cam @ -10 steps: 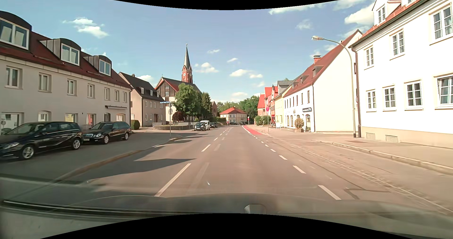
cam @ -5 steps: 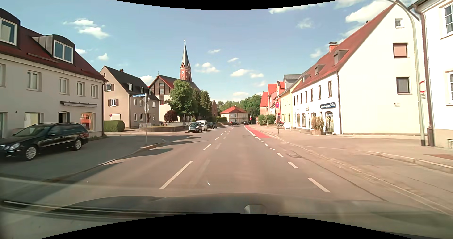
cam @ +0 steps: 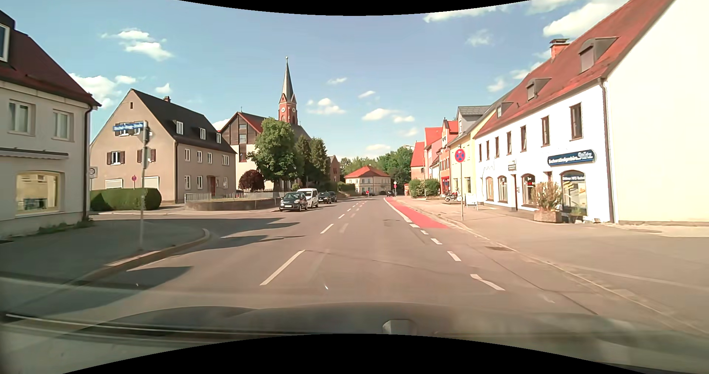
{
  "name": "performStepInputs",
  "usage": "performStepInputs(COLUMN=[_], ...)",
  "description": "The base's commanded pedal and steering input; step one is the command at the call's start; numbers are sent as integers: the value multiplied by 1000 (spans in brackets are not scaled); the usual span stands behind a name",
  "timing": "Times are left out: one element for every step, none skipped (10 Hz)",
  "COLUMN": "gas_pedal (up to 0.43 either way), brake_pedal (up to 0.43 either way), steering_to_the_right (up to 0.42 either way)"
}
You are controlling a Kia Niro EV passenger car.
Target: Follow the waypoints while adhering to traffic rules and regulations
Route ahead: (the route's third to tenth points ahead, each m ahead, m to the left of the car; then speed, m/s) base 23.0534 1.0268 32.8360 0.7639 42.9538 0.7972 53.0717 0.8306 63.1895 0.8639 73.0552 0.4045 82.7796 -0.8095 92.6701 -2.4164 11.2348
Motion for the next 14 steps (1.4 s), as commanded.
performStepInputs(gas_pedal=[79, 79, 79, 79, 79, 67, 59, 59, 59, 39, 39, 39, 39, 39], brake_pedal=[6, 6, 6, 6, 6, 6, 6, 6, 6, 6, 6, 6, 6, 6], steering_to_the_right=[-3, -3, -3, -3, -2, -1, -1, 0, 0, 0, -1, -2, -2, -4])
